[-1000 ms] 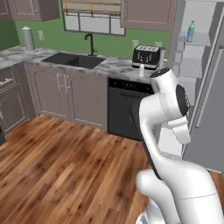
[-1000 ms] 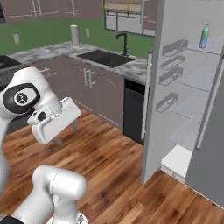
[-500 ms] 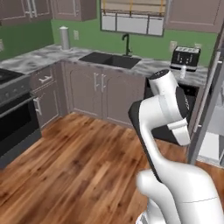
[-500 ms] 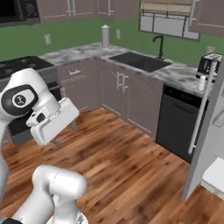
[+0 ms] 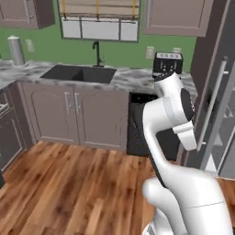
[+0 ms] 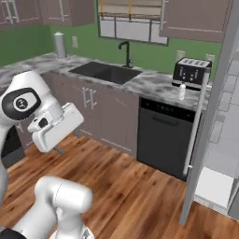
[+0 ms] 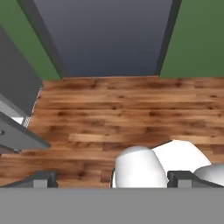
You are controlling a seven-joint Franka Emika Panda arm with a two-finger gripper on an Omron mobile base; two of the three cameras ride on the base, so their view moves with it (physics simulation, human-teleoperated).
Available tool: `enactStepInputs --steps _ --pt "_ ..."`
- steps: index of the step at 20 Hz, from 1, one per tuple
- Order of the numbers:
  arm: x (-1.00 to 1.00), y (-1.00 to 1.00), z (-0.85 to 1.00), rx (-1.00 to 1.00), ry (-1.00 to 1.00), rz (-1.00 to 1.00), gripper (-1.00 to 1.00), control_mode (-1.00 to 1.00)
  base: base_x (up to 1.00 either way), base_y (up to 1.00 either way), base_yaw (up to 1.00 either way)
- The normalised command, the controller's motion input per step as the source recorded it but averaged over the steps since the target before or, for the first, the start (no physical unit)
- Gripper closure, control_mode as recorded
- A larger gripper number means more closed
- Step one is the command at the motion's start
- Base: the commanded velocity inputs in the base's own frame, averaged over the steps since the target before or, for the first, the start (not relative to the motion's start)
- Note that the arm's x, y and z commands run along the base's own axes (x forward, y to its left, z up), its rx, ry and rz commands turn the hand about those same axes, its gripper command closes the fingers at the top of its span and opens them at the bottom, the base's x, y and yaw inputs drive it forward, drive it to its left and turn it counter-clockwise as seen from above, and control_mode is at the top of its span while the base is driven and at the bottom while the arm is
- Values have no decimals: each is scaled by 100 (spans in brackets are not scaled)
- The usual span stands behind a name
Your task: Take the bottled waters from the counter and place them in the freezer to freeze. Close the freezer door after placing the bottles.
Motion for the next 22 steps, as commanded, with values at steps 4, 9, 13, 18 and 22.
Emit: enactStepInputs --steps 4,9,13,18,22 --pt "0 0 0 0 0 0 -100 100 100 0 -47" --pt "0 0 0 0 0 0 -100 100 100 16 -37" --pt "0 0 0 0 0 0 -100 100 100 60 -14" --pt "0 0 0 0 0 0 -100 100 100 69 -7" --pt "0 0 0 0 0 0 -100 100 100 3 -21"
